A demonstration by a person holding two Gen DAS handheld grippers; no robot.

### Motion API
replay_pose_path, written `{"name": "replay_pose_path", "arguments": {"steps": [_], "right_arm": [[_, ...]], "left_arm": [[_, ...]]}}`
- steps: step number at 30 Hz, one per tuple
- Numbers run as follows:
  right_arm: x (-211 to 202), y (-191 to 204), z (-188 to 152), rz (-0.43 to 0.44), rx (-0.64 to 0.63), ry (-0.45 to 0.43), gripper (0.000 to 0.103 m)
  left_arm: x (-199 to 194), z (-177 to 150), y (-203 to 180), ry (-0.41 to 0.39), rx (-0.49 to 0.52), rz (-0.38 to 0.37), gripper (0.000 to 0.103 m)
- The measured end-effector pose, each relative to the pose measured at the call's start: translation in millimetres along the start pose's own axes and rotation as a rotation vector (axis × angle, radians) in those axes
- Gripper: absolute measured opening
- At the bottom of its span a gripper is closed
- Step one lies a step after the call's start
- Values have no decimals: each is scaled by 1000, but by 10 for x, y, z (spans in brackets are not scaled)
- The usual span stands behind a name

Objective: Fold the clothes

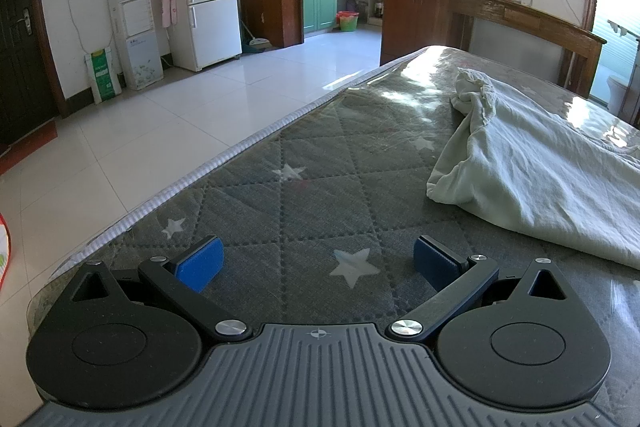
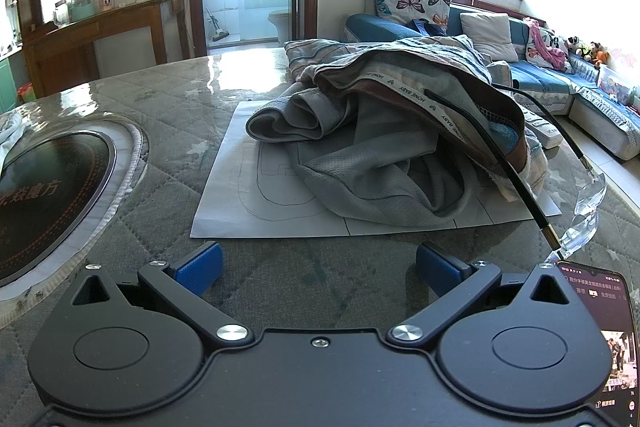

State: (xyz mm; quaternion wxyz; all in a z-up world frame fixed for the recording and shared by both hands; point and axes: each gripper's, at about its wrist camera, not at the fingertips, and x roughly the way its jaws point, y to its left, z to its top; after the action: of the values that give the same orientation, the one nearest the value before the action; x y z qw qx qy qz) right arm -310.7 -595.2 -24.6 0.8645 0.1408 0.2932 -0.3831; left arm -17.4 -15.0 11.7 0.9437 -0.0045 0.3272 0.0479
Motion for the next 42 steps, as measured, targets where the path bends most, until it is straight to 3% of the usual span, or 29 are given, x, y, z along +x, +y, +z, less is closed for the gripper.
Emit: {"name": "replay_pose_path", "arguments": {"steps": [42], "right_arm": [[-2,-1,-2,-1,-1,0,103]], "left_arm": [[-35,-25,-26,2,-31,34,103]]}}
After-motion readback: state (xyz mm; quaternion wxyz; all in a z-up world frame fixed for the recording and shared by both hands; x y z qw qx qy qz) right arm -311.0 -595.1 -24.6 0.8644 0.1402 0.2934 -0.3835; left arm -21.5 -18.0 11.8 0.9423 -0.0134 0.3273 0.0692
